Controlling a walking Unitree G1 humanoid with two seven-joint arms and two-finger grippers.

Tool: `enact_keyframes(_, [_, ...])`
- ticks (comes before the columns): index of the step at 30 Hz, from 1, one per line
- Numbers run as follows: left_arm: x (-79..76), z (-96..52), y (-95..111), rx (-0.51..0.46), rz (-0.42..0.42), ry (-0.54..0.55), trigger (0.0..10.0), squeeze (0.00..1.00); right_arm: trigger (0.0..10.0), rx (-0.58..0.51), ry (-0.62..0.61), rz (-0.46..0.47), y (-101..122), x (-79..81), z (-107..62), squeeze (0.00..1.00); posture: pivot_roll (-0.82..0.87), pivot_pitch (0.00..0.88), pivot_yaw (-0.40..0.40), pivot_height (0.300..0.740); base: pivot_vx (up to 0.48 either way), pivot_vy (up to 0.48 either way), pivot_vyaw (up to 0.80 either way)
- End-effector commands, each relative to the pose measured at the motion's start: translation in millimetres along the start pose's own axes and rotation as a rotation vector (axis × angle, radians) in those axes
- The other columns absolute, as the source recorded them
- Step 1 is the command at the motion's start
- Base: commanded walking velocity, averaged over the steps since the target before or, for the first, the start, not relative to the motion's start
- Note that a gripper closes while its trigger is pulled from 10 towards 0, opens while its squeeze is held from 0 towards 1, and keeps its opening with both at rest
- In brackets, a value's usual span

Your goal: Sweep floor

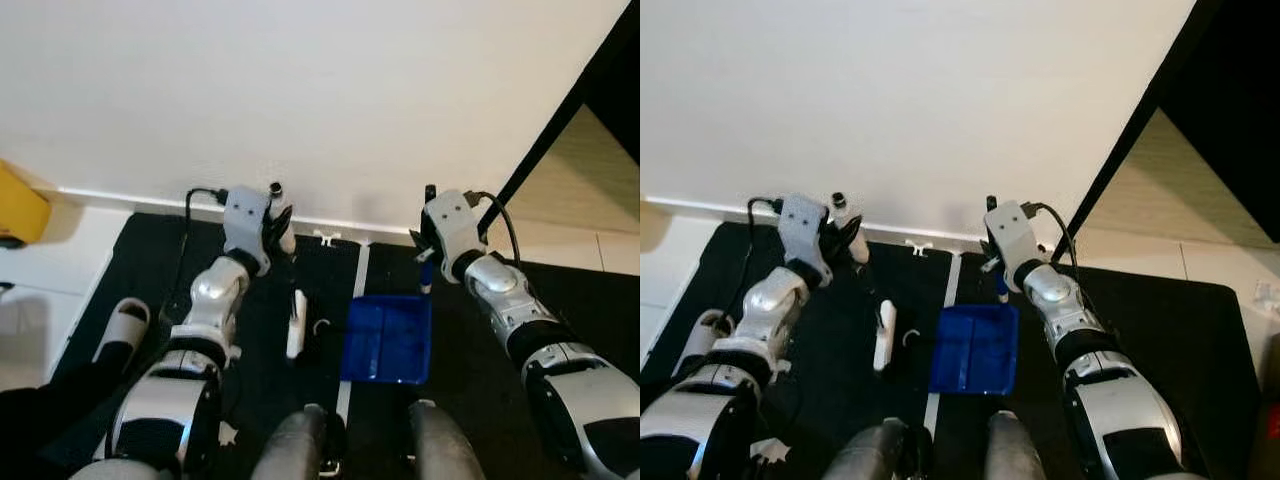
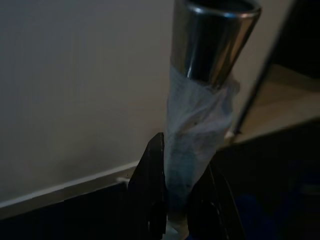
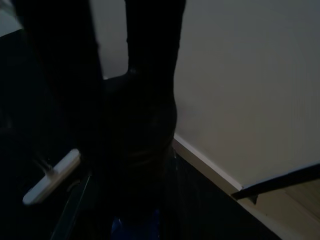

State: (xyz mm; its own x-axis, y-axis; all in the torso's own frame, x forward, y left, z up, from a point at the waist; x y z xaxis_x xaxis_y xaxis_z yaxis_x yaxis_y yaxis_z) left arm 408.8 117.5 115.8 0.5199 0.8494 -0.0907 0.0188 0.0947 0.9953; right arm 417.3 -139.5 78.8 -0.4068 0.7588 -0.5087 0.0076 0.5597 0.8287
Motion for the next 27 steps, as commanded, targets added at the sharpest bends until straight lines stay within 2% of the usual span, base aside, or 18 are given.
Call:
enact_keyframes(1, [-10.2, 1.7, -13, 0.052, -0.061, -0.049, 10.0, 0.00, 10.0, 0.075, 0.022, 0.018, -22, 12.0, -5.8, 0.00, -0.05, 0.264, 0.087, 0.740, 0.000, 0.000, 0.00])
enact_keyframes(2, [-10.2, 1.7, -13, 0.052, -0.061, -0.049, 10.0, 0.00, 10.0, 0.075, 0.022, 0.018, -22, 12.0, -5.8, 0.00, -0.05, 0.264, 0.087, 0.740, 0.000, 0.000, 0.00])
enact_keyframes(3, [-18.3, 6.9, -14, 0.073, -0.113, -0.085, 10.0, 0.00, 10.0, 0.070, 0.016, 0.026, -22, 13.1, -6.3, 0.00, -0.06, 0.264, 0.103, 0.740, 0.000, 0.000, 0.00])
enact_keyframes(4, [-21.2, 8.7, -15, 0.079, -0.132, -0.097, 10.0, 0.00, 10.0, 0.068, 0.014, 0.029, -22, 13.4, -6.5, 0.00, -0.06, 0.264, 0.103, 0.740, 0.000, 0.000, 0.00])
enact_keyframes(8, [-28.8, 11.7, -17, 0.086, -0.176, -0.126, 10.0, 0.00, 10.0, 0.064, 0.010, 0.032, -22, 13.7, -6.9, 0.00, -0.07, 0.264, 0.107, 0.740, 0.000, 0.000, 0.00])
enact_keyframes(9, [-35.5, 13.8, -17, 0.085, -0.214, -0.152, 10.0, 0.00, 10.0, 0.062, 0.007, 0.035, -22, 13.4, -7.2, 0.00, -0.07, 0.264, 0.110, 0.740, 0.000, 0.000, 0.00])
enact_keyframes(10, [-42.7, 16.5, -15, 0.073, -0.251, -0.183, 10.0, 0.00, 10.0, 0.060, 0.002, 0.036, -23, 12.5, -7.7, 0.00, -0.07, 0.260, 0.112, 0.740, 0.000, 0.000, 0.00])
enact_keyframes(11, [-42.7, 16.5, -15, 0.073, -0.251, -0.183, 10.0, 0.00, 10.0, 0.060, 0.002, 0.036, -23, 12.5, -7.7, 0.00, -0.07, 0.260, 0.112, 0.740, 0.000, 0.000, 0.00])
enact_keyframes(14, [-55.9, 21.9, 2, -0.006, -0.319, -0.269, 10.0, 0.00, 10.0, 0.057, -0.012, 0.043, -23, 9.8, -8.7, 0.00, -0.06, 0.254, 0.110, 0.740, 0.000, 0.000, 0.00])
enact_keyframes(17, [-52.3, 21.5, 22, -0.086, -0.315, -0.290, 10.0, 0.00, 10.0, 0.057, -0.013, 0.046, -24, 10.2, -9.0, 0.00, -0.04, 0.244, 0.102, 0.740, 0.000, 0.000, 0.00])
enact_keyframes(20, [-50.7, 21.2, 25, -0.100, -0.311, -0.290, 10.0, 0.00, 10.0, 0.057, -0.012, 0.047, -24, 10.4, -9.0, 0.00, -0.04, 0.242, 0.102, 0.740, 0.000, 0.000, 0.00])
enact_keyframes(21, [-41.8, 16.4, 41, -0.160, -0.280, -0.283, 10.0, 0.00, 10.0, 0.054, -0.009, 0.048, -23, 11.9, -8.6, 0.00, -0.03, 0.235, 0.098, 0.740, 0.000, 0.000, 0.00])
enact_keyframes(26, [-32.3, 7.1, 56, -0.210, -0.226, -0.281, 10.0, 0.00, 10.0, 0.050, -0.006, 0.048, -22, 12.6, -8.2, 0.00, -0.02, 0.227, 0.097, 0.740, 0.000, 0.000, 0.00])
enact_keyframes(27, [-27.7, -2.7, 65, -0.234, -0.181, -0.287, 10.0, 0.00, 10.0, 0.047, -0.006, 0.048, -22, 12.1, -8.3, 0.00, -0.02, 0.222, 0.097, 0.740, 0.000, 0.000, 0.00])
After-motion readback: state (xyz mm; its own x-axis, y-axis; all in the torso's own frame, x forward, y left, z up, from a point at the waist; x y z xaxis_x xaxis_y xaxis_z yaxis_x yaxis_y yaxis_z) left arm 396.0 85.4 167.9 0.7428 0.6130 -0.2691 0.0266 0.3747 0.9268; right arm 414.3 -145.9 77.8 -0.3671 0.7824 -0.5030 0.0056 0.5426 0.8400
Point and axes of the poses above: a point about 5 cm out from each wrist's last joint towards the gripper, its own z axis pointing out of the wrist towards the gripper, its own y axis along the axis of the wrist's last joint, x = y × z, the point moved 6 cm from there along z, pointing out of the wrist towards the gripper, and after that the axes turned 12 degrees about -z, right-handed, at the moved point
